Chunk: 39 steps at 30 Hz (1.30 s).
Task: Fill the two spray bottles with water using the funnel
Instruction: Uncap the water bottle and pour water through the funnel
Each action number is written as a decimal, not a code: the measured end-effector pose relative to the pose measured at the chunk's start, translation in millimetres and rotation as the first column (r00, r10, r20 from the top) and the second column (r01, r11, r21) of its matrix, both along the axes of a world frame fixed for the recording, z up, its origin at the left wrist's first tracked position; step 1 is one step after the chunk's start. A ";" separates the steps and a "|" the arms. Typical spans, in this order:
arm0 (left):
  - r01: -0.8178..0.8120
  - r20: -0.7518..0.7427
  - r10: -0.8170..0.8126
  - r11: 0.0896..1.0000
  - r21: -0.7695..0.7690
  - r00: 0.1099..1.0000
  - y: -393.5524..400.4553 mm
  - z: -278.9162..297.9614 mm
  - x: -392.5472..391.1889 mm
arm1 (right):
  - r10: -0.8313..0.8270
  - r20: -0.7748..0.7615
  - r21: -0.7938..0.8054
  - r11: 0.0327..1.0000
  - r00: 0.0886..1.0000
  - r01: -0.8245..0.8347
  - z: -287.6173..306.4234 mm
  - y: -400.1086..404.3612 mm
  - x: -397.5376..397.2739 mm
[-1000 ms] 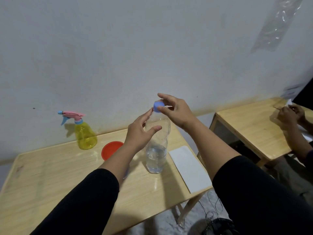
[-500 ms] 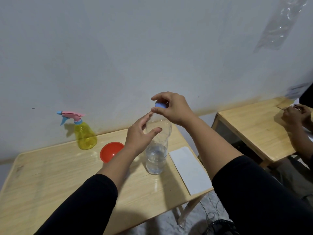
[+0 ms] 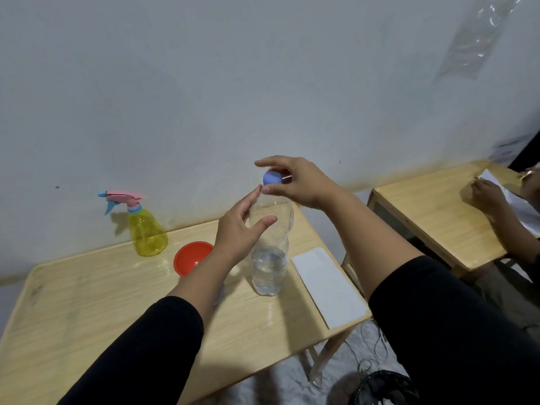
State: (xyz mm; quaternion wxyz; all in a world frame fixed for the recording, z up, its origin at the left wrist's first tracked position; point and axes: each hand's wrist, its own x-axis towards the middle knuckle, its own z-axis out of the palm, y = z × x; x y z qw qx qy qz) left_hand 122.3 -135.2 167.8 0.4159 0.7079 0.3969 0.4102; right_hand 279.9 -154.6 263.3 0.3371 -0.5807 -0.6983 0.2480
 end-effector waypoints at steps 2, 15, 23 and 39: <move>-0.005 -0.002 0.005 1.000 -0.002 1.000 -0.7 0.0 0.6 | -0.028 0.042 0.039 0.999 0.999 0.026 2.1 0.4 -0.5; 0.003 0.016 -0.003 1.000 -0.004 1.000 -1.1 -2.7 0.5 | -0.542 -0.211 -0.119 0.840 0.813 0.530 -141.4 -40.0 29.2; -0.014 0.023 0.014 1.000 0.002 1.000 0.6 -6.6 3.5 | -0.541 0.101 -0.338 0.771 0.835 0.540 -255.1 -86.3 12.8; -0.015 0.012 0.015 1.000 -0.013 1.000 -3.7 -1.1 4.4 | -0.426 -0.554 -0.086 0.884 0.715 0.460 -195.0 -57.9 -4.2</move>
